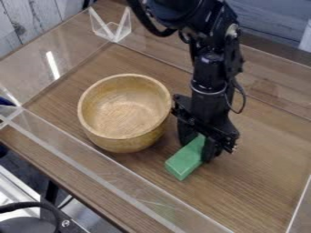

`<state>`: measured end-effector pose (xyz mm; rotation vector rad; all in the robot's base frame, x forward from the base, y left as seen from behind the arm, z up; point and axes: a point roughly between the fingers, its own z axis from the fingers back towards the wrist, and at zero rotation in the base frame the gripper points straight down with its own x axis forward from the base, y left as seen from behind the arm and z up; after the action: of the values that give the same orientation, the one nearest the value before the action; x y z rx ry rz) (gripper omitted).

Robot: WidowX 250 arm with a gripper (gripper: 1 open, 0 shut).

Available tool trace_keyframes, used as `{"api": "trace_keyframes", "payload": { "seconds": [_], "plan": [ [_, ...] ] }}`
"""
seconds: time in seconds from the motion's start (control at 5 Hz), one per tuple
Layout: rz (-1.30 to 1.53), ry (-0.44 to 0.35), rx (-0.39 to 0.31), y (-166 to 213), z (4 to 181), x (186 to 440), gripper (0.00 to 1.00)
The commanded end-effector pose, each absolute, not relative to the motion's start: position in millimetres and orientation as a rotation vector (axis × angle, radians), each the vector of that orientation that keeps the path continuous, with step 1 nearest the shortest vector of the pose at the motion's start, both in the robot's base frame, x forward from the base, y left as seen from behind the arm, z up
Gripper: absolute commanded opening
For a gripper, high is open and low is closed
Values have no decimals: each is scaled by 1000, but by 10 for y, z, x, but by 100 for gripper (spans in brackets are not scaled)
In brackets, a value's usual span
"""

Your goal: Put the green block in the brown bowl

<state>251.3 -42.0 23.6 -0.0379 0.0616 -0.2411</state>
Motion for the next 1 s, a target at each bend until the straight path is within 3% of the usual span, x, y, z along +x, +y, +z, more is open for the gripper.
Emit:
{"api": "trace_keyframes", "payload": {
  "seconds": [0.0, 0.6, 0.8],
  "plan": [
    [-240, 1, -32, -405, 458, 2591, 0],
    [-230, -26, -30, -336, 735, 2608, 0],
    [-218, -51, -26, -261, 923, 2633, 0]
  ]
}}
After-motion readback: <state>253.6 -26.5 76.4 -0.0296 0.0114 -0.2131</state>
